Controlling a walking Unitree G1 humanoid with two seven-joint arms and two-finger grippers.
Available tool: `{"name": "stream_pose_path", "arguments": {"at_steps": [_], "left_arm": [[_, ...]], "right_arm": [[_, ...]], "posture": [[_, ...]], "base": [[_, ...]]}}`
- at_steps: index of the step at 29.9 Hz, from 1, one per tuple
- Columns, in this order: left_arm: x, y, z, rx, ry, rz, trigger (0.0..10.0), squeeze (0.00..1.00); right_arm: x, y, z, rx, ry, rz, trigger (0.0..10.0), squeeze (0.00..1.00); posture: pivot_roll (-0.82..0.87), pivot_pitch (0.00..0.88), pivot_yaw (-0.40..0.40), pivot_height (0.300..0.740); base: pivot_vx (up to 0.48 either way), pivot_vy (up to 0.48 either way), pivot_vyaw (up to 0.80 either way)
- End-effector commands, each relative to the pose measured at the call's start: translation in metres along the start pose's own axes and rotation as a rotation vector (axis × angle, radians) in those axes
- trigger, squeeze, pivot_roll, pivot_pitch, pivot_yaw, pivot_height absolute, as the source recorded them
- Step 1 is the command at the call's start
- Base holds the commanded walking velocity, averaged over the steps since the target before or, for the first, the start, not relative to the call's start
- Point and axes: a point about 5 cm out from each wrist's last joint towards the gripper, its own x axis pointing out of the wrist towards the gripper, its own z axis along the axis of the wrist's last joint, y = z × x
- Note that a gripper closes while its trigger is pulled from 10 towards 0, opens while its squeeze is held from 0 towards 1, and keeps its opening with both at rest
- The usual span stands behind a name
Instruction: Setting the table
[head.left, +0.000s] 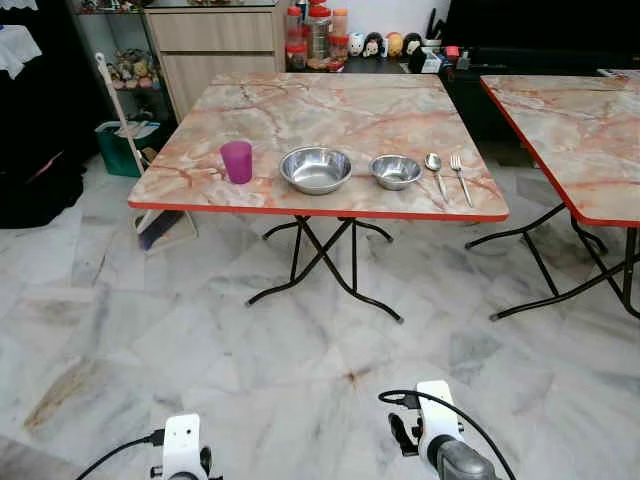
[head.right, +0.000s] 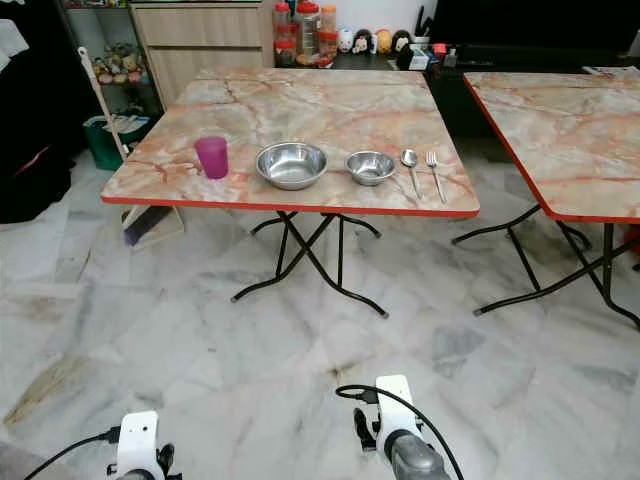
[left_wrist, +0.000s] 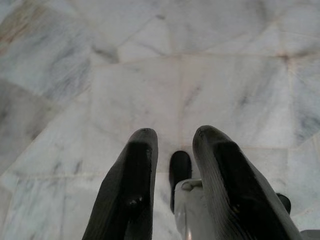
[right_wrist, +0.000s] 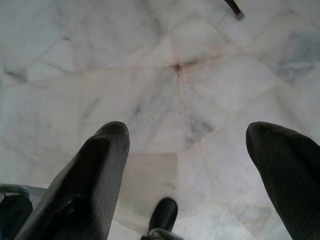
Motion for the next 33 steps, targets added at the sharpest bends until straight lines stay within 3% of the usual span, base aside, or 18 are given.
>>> {"name": "stream_pose_path", "arguments": {"at_steps": [1, 15, 25, 33], "left_arm": [[-0.0015, 0.0032, -0.0058, -0.006, 0.023, 0.016, 10.0, 0.00], [-0.0012, 0.0024, -0.0046, 0.007, 0.018, -0.001, 10.0, 0.00], [-0.0011, 0.0011, -0.0043, 0.008, 0.016, -0.011, 10.0, 0.00], [0.0000, 0.0030, -0.0012, 0.008, 0.012, -0.010, 10.0, 0.00]], "right_arm": [[0.0004, 0.0015, 0.0012, 0.021, -0.008, -0.004, 10.0, 0.00], [0.0001, 0.0006, 0.0009, 0.021, -0.010, -0.001, 10.0, 0.00], [0.0003, 0.0014, 0.0013, -0.004, -0.007, 0.008, 10.0, 0.00], [-0.0001, 0.0026, -0.0013, 0.033, -0.008, -0.001, 10.0, 0.00]], "posture": [[0.03, 0.000, -0.031, 0.740], [0.02, 0.000, -0.026, 0.740], [0.03, 0.000, -0.029, 0.740], [0.03, 0.000, -0.021, 0.740]], "base": [[0.000, 0.000, 0.00], [0.000, 0.000, 0.00], [0.281, 0.000, 0.00], [0.318, 0.000, 0.00]]}}
